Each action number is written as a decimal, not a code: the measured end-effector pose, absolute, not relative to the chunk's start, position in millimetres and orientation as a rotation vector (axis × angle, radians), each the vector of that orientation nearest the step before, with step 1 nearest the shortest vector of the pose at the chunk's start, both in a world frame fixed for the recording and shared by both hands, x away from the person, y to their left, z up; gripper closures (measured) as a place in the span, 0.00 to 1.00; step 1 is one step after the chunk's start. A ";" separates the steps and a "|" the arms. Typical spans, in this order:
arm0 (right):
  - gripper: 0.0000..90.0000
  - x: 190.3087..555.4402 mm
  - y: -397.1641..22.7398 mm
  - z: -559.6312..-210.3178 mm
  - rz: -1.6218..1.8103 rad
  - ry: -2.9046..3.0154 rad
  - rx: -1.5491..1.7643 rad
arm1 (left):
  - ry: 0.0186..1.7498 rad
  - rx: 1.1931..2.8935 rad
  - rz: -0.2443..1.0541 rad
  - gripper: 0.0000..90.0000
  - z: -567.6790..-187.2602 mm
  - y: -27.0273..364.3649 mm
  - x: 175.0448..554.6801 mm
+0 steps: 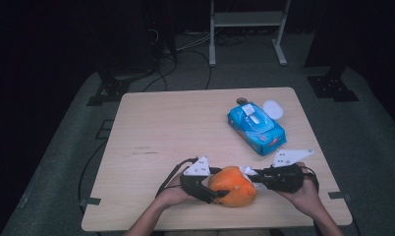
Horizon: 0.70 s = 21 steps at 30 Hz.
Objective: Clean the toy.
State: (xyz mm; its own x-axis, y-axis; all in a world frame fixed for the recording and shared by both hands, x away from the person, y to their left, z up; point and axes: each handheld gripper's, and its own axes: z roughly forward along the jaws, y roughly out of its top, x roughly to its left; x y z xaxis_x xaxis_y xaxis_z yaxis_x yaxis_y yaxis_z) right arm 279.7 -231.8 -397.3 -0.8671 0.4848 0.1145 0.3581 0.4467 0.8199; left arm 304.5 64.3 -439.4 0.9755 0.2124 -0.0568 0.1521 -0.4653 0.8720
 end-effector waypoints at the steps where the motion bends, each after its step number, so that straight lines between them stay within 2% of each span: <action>1: 0.89 279.1 -235.3 -398.3 1.390 2.555 0.756 | 0.260 2.065 0.071 0.28 -439.4 64.6 304.8; 6: 0.89 274.6 -244.7 -398.7 1.395 2.559 0.783 | 0.276 2.064 0.072 0.28 -438.9 62.8 305.0; 14: 0.89 272.1 -225.3 -389.1 1.437 2.571 0.686 | 0.286 2.067 0.076 0.28 -439.6 64.0 305.1; 21: 0.89 276.9 -245.7 -404.3 1.403 2.565 0.817 | 0.303 2.063 0.064 0.28 -440.1 65.5 307.1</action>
